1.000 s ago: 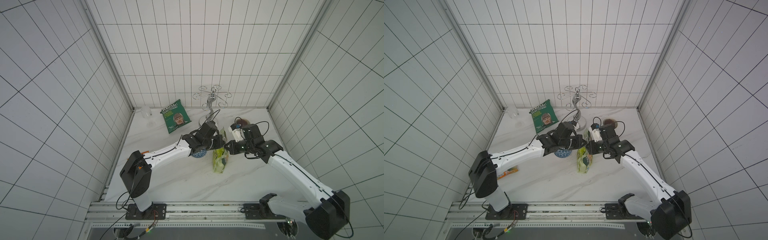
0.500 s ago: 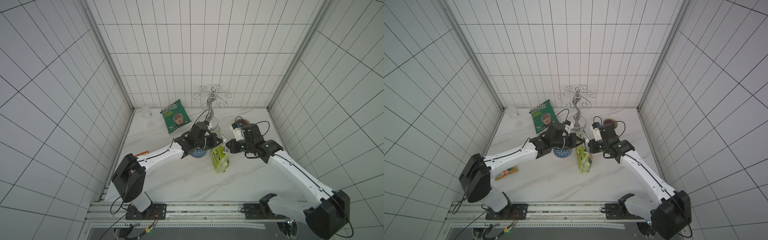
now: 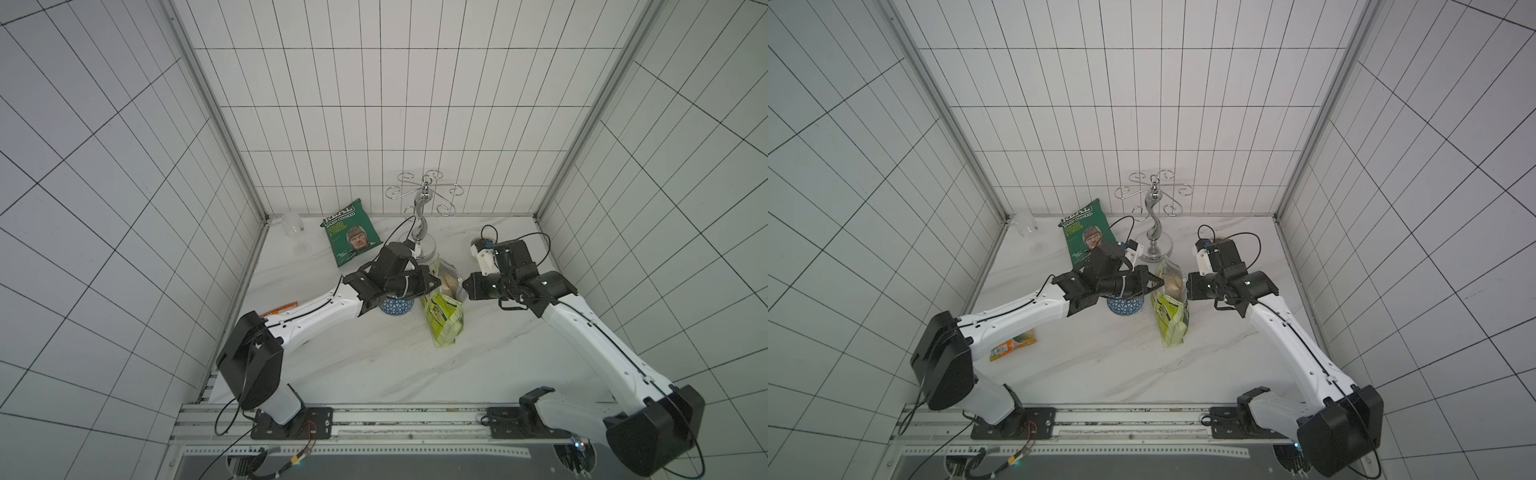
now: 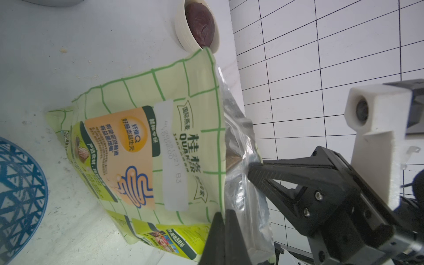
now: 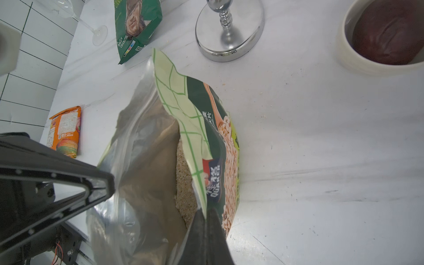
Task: Pour the oats into the breakfast bowl
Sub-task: Open the oats bag at the center of the board.
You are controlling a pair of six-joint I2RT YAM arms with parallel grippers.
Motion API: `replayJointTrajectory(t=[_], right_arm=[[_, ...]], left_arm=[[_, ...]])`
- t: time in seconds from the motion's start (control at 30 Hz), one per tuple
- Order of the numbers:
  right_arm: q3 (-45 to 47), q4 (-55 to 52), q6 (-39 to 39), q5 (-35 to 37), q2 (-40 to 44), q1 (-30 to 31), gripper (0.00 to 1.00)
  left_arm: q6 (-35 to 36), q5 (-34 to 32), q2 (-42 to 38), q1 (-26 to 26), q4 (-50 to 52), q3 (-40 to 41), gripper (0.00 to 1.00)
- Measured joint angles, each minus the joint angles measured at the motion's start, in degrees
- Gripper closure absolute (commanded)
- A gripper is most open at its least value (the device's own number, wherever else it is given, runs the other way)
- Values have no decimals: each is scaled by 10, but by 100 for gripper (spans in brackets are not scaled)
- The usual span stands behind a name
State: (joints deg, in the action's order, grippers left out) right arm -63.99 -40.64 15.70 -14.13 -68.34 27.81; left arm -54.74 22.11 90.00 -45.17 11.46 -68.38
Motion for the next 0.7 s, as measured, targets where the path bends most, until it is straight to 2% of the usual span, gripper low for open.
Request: replayJointTrajectory(t=[0.1,0.2,0.23,0.4,0.57,0.63,0.7], right_arm=[[-8,-9,-2,-9,-2,0,60],[-15,-18,0,-19,-2,0,44],[-17,-21,0,-20,-2,0,42],[-36,-38,1,-16,-14,5,40],[-66,-57,-5,18,-54,31,41],[-74,-63,-8,35,-70,39,45],[-83,-69,-10,56,-85,47,55]], left_arm=[[3,1,0,0,4,-1,100],[3,1,0,-2,9,-2,100],[4,1,0,-2,11,-3,100],[8,0,0,-4,32,-14,100],[14,0,0,-5,61,-28,100],[15,-1,1,-6,66,-30,100],[15,-3,1,-6,73,-33,100]])
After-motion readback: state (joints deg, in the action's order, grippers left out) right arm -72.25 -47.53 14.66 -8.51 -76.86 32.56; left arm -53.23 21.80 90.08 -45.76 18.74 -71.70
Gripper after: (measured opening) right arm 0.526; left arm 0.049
